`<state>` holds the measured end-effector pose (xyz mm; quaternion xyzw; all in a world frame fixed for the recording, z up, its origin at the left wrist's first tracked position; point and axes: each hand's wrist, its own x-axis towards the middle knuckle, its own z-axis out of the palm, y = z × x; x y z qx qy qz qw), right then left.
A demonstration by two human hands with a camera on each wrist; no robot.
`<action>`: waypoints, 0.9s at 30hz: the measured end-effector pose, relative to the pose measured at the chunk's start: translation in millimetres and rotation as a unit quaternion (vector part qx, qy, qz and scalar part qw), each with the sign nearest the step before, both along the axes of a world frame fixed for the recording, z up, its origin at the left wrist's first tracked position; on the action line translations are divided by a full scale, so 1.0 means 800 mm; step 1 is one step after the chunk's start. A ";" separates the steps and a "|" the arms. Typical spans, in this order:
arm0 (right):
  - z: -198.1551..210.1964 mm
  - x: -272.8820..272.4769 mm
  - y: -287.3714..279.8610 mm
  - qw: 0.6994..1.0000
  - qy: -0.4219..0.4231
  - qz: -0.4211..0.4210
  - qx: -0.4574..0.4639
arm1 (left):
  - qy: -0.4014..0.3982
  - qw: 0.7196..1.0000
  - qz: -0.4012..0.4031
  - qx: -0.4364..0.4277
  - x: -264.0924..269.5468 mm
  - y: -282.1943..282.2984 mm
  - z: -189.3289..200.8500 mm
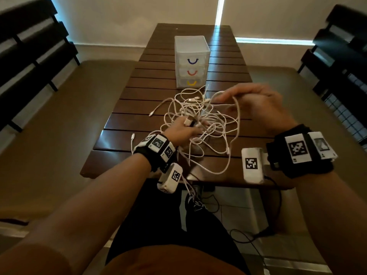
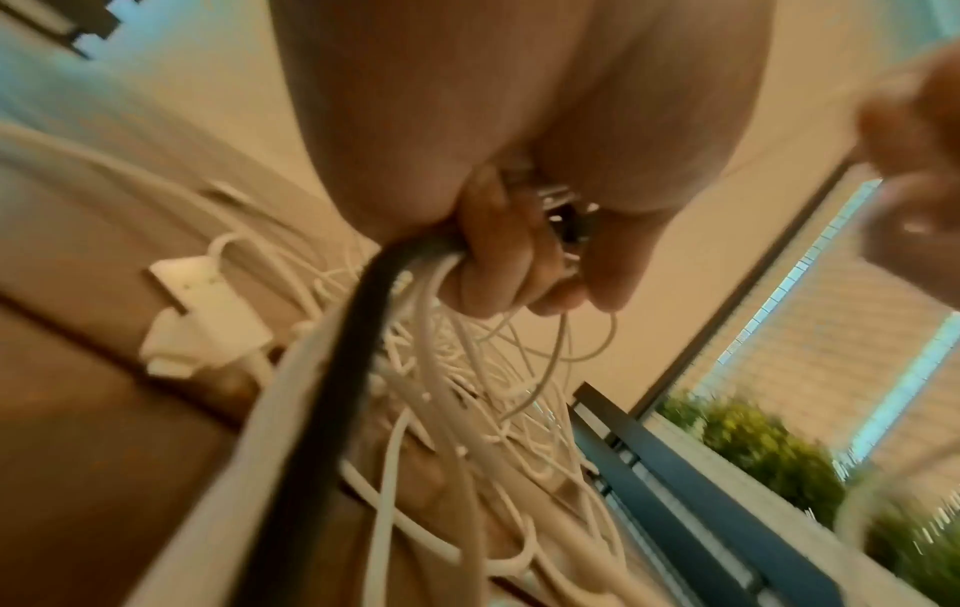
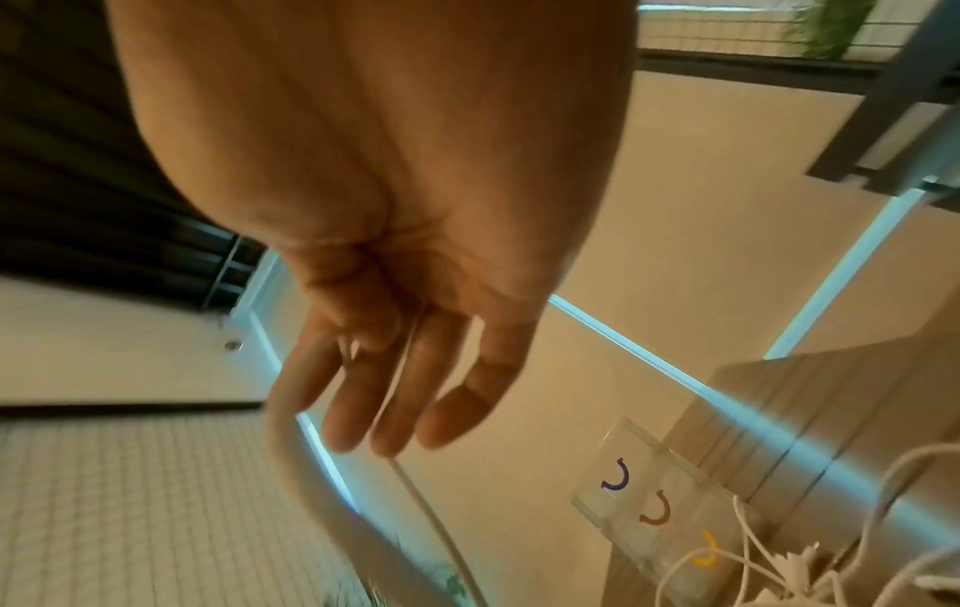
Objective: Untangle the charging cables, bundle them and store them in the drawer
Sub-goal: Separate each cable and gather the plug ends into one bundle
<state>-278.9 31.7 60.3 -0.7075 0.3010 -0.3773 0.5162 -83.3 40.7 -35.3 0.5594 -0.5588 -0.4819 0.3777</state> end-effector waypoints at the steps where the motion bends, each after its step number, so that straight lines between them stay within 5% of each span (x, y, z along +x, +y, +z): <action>1: 0.002 -0.005 0.004 0.998 -0.053 -0.027 0.023 | -0.004 1.000 0.027 -0.009 0.002 0.000 -0.005; 4: -0.008 -0.023 0.004 0.986 -0.095 -0.133 0.039 | -0.028 0.996 0.062 -0.050 0.005 -0.001 -0.012; 8: -0.045 -0.026 -0.023 0.913 0.238 -0.327 -0.058 | -0.118 0.984 0.095 -0.098 0.009 -0.004 -0.018; 12: -0.063 0.023 -0.014 0.864 0.398 -0.212 -0.225 | -0.162 0.980 0.043 -0.111 0.003 0.000 -0.007; 16: -0.061 0.055 -0.017 0.812 0.507 -0.142 -0.252 | -0.157 0.979 0.033 -0.127 0.005 0.006 -0.001; 19: -0.051 0.053 -0.022 0.811 0.488 -0.137 -0.290 | -0.139 0.982 0.049 -0.118 0.012 0.010 -0.003; 24: -0.030 0.036 -0.015 0.913 0.235 -0.227 -0.245 | -0.118 0.986 0.071 -0.090 0.010 -0.001 -0.012; 27: -0.027 0.010 -0.017 0.916 0.151 -0.306 -0.211 | -0.127 0.986 0.068 -0.079 0.006 -0.006 -0.019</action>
